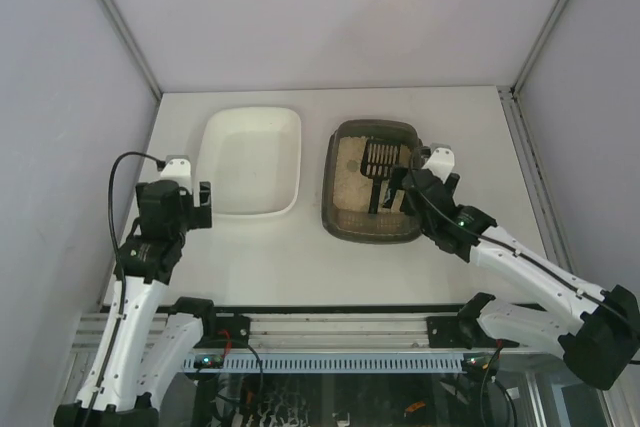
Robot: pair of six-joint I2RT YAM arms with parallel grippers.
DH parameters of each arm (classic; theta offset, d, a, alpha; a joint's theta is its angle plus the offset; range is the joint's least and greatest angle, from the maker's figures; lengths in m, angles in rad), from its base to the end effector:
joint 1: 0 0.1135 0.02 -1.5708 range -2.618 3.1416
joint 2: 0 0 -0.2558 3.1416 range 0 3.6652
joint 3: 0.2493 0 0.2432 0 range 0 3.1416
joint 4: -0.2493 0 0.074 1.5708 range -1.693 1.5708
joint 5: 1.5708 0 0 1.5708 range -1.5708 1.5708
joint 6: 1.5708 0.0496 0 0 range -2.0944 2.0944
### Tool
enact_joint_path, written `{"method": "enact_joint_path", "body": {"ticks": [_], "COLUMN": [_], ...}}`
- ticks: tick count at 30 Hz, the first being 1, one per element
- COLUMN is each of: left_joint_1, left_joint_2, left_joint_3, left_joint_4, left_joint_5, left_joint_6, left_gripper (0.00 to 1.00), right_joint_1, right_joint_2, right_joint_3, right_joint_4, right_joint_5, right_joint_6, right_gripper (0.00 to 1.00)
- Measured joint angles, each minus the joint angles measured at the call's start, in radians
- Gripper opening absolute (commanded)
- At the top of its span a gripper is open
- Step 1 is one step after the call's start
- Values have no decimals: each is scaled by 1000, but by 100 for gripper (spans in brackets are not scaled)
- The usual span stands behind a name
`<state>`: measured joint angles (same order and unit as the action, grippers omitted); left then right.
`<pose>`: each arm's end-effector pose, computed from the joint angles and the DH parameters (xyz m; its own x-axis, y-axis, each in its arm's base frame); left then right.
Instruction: Clean the litter box
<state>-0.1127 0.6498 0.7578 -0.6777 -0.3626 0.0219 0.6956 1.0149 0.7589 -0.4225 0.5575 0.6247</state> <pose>0.1466 0.0011 0.2884 -0.5400 0.0817 -0.8377 -0.1798 0.9611 0.2097 0.1846 0.1199 0.2563 -0.5239 0.2091 -0.8257 0.0972 0.9777 0.1860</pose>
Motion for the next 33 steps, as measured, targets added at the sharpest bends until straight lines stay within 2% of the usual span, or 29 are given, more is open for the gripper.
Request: {"method": "enact_joint_path", "body": {"ticks": [3, 5, 7, 10, 13, 17, 22, 27, 33], "left_joint_1": [2, 2, 2, 0, -10, -24, -36, -44, -48], "left_joint_2": [59, 129, 189, 291, 359, 444, 592, 655, 679], "left_joint_3": [51, 117, 178, 248, 289, 383, 556, 566, 566], "left_joint_4": [-30, -60, -83, -106, -124, -125, -77, -31, -11], "left_joint_5": [42, 111, 188, 310, 375, 423, 473, 517, 542], "left_joint_6": [58, 99, 130, 158, 171, 169, 134, 87, 64], "left_gripper": [100, 100, 100, 100, 100, 100, 100, 100, 100], "right_joint_1": [9, 9, 1, -35, -65, -65, -88, -121, -122], "right_joint_2": [28, 34, 39, 66, 171, 372, 579, 709, 747], "right_joint_3": [30, 40, 48, 69, 165, 349, 426, 454, 524], "right_joint_4": [13, 24, 39, 70, 55, 38, 24, -35, -103], "right_joint_5": [-6, -25, -70, -184, -268, -271, -277, -275, -244], "right_joint_6": [-51, -92, -132, -154, -169, -199, -202, -196, -174], "right_gripper": [95, 86, 81, 78, 66, 51, 46, 45, 48]}}
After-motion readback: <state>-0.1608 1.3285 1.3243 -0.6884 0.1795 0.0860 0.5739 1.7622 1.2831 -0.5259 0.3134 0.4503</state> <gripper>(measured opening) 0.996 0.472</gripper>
